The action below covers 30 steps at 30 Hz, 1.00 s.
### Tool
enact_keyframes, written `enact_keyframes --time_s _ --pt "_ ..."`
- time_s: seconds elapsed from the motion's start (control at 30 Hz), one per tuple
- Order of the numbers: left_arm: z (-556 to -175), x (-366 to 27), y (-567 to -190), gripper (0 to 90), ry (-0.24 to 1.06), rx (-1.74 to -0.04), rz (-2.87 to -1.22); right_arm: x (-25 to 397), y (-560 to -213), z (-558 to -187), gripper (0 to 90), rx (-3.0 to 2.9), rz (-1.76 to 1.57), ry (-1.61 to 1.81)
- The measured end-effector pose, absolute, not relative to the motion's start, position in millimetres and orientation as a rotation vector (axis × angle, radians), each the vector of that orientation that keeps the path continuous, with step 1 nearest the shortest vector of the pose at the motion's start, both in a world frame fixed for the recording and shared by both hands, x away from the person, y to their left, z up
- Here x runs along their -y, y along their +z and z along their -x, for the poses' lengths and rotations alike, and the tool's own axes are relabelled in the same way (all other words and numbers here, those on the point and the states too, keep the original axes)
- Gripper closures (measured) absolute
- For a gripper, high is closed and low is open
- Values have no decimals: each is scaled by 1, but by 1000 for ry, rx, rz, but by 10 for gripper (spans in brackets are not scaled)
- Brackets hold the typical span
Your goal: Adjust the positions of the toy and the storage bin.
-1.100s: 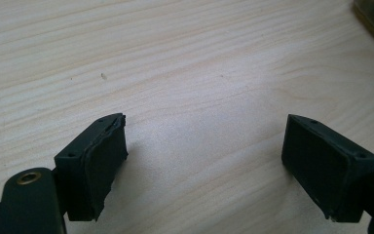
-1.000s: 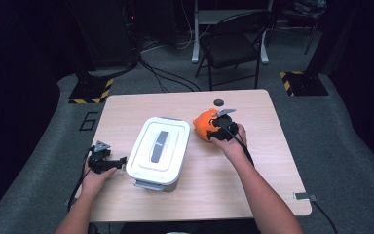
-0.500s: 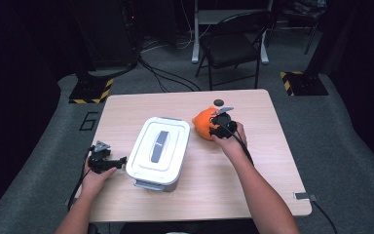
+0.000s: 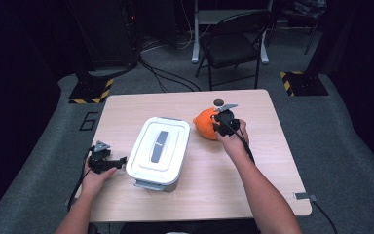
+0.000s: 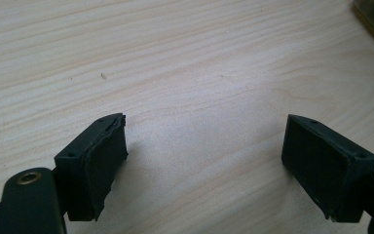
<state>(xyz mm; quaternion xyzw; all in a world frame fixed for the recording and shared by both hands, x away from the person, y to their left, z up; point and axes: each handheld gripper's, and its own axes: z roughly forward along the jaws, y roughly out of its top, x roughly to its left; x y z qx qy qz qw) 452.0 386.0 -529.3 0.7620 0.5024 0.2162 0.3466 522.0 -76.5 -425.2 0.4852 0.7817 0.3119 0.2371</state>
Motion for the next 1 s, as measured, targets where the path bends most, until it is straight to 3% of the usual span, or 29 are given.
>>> enact_keyframes --time_s 1.0 --pt "-452 -386 -529 165 560 -1305 -1976 144 -387 -473 754 -2101 -1424 839"
